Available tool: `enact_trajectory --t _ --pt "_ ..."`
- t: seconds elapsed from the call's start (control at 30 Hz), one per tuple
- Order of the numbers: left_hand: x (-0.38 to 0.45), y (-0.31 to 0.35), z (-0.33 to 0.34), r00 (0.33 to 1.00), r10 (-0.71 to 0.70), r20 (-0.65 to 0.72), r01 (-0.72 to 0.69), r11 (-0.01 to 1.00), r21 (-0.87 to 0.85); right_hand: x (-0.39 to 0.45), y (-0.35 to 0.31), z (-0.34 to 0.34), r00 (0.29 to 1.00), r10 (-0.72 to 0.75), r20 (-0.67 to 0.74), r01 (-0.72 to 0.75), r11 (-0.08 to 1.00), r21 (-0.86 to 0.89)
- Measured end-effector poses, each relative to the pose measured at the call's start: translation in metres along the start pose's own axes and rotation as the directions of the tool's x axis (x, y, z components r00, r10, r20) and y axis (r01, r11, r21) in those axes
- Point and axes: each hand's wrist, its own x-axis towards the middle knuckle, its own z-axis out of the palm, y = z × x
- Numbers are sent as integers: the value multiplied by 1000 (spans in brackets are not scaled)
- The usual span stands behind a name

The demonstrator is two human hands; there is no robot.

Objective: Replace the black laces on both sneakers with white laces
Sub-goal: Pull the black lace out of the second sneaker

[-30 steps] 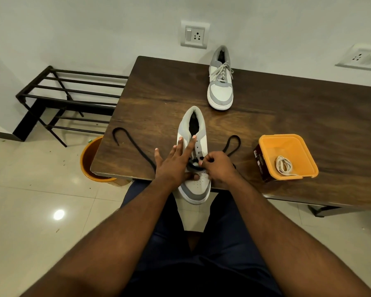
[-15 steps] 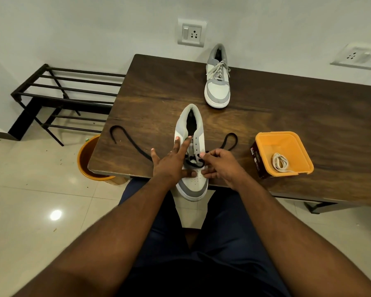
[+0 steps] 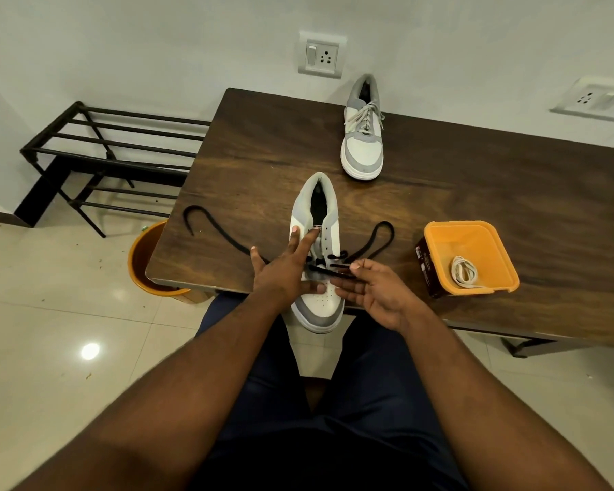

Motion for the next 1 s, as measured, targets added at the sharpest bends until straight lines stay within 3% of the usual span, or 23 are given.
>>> enact_trajectory --t 0.07,0.2,0.37,0.57,0.8,0.83,0.9,1.0 --pt "1 0 0 1000 4 -3 -4 1000 -4 -2 0 -3 1000 -9 -30 9 1000 9" --pt "0 0 1 1000 -2 -10 2 1000 11 5 -16 13 985 -97 -142 56 962 -268" --pt "-1 2 0 1000 -17 -16 17 999 27 21 -20 26 961 -241 -137 82 721 -688" --pt "-1 3 0 1000 -23 -15 23 999 29 23 -15 26 946 -307 -107 72 519 -852" --pt "-1 4 -1 1000 -25 -15 26 999 41 24 -16 27 949 -293 -112 58 513 -856" --pt "-2 5 -1 1000 -27 -13 28 999 46 23 -17 29 960 -252 -124 34 544 -839" --pt "-2 5 -2 1000 -28 -12 29 998 54 20 -20 31 983 -118 -138 -13 711 -703" --pt "-2 5 -2 1000 -15 -15 16 998 67 8 -23 21 998 56 16 -42 886 -462"
